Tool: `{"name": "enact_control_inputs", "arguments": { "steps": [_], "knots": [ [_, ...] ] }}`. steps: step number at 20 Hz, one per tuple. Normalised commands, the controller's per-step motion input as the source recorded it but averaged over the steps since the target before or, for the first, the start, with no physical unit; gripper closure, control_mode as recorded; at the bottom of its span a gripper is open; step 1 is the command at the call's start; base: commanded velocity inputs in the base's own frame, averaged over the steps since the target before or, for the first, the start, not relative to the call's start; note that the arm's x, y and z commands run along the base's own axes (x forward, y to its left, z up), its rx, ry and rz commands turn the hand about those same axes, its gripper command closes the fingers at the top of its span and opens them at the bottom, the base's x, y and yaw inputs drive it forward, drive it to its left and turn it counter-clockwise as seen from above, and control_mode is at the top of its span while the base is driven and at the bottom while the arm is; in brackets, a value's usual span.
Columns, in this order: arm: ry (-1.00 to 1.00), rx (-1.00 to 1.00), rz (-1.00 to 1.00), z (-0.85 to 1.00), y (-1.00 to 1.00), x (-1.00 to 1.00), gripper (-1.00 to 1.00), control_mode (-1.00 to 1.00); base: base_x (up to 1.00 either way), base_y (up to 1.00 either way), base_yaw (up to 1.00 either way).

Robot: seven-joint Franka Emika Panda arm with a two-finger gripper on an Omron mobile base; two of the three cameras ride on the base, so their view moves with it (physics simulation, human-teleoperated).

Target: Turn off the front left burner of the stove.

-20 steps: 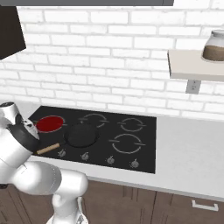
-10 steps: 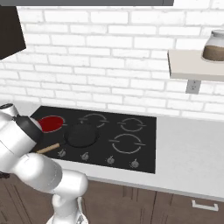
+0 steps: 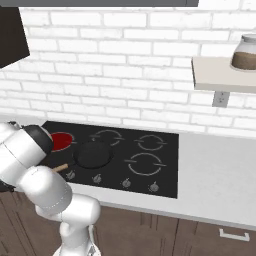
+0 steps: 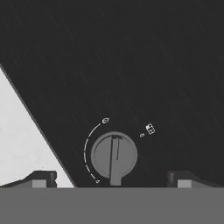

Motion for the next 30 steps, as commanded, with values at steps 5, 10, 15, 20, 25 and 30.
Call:
{"name": "enact_control_inputs", "arguments": {
  "steps": [5, 10, 15, 20, 25, 30],
  "knots": [
    [0.00, 0.00, 0.00, -0.07, 0.04, 0.10, -1.00, -1.00, 0.00, 0.00, 0.00],
    [0.00, 0.00, 0.00, -0.01, 0.09, 0.01, -1.00, -1.00, 0.00, 0.00, 0.00],
    [0.00, 0.00, 0.00, 0.00, 0.02, 0.00, -1.00, -1.00, 0.00, 0.00, 0.00],
    [0.00, 0.00, 0.00, 0.00, 0.00, 0.00, 1.00, -1.00, 0.00, 0.00, 0.00],
    [0.00, 0.00, -0.02, 0.00, 0.00, 0.01, 1.00, -1.00, 0.00, 0.00, 0.00],
    [0.00, 0.03, -0.15, -0.11, -0.11, 0.00, 1.00, -1.00, 0.00, 0.00, 0.00]
  ]
}}
